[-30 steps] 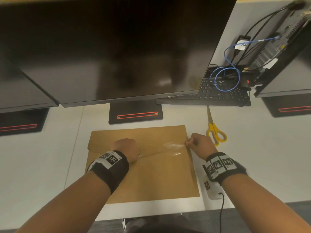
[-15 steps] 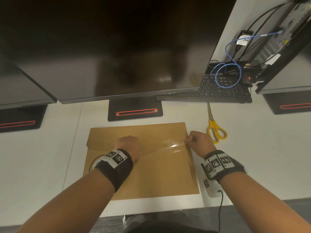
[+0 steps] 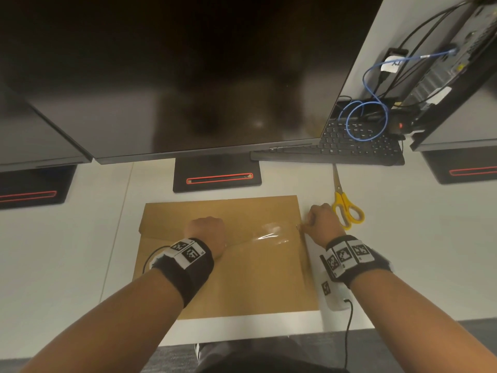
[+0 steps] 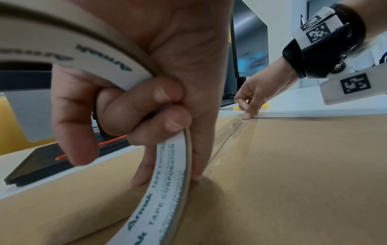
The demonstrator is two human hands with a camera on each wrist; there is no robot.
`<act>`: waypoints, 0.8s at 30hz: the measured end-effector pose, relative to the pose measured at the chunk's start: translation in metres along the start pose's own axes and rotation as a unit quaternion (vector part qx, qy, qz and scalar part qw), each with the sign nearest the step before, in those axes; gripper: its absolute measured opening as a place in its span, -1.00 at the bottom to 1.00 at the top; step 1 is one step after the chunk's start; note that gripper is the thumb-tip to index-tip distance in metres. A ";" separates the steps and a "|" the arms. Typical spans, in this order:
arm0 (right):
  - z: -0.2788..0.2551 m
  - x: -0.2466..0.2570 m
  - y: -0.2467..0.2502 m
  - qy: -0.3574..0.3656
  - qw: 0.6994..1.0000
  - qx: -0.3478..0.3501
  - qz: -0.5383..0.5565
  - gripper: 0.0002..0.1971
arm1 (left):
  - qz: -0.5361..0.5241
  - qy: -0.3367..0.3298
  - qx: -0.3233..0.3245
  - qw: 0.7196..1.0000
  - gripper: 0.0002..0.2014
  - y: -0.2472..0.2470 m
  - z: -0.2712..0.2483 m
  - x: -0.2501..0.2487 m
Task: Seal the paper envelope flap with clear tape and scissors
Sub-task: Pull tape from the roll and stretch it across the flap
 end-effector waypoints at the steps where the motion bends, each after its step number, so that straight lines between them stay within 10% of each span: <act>1: 0.002 -0.001 0.002 -0.016 1.000 0.001 -0.005 -0.73 | -0.001 -0.001 -0.001 1.000 -0.81 0.000 0.000 0.000; 10: 0.001 -0.010 0.003 -0.044 0.996 -0.027 0.074 -0.80 | -0.008 0.008 0.006 1.000 -0.80 0.001 -0.003 -0.001; 14: -0.013 0.013 -0.001 0.088 0.989 -0.104 0.059 -0.92 | -0.008 0.010 0.004 1.000 -0.79 0.003 -0.002 -0.001; 19: -0.033 0.061 -0.056 0.369 0.922 0.071 -0.091 -0.59 | -0.004 0.002 -0.004 1.000 -0.78 0.005 -0.005 -0.001; 24: -0.033 0.075 -0.087 0.395 0.885 0.178 -0.168 -0.47 | -0.008 0.000 0.002 1.000 -0.81 0.006 -0.006 -0.001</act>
Point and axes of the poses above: each hand's wrist, its own z-axis towards the middle knuckle, its own y-axis out of the back of the hand, x = y × z, the point moved 1 cm from there along z, towards the middle knuckle, and after that the axes turned 4 degrees about x, right-handed, at the moved point
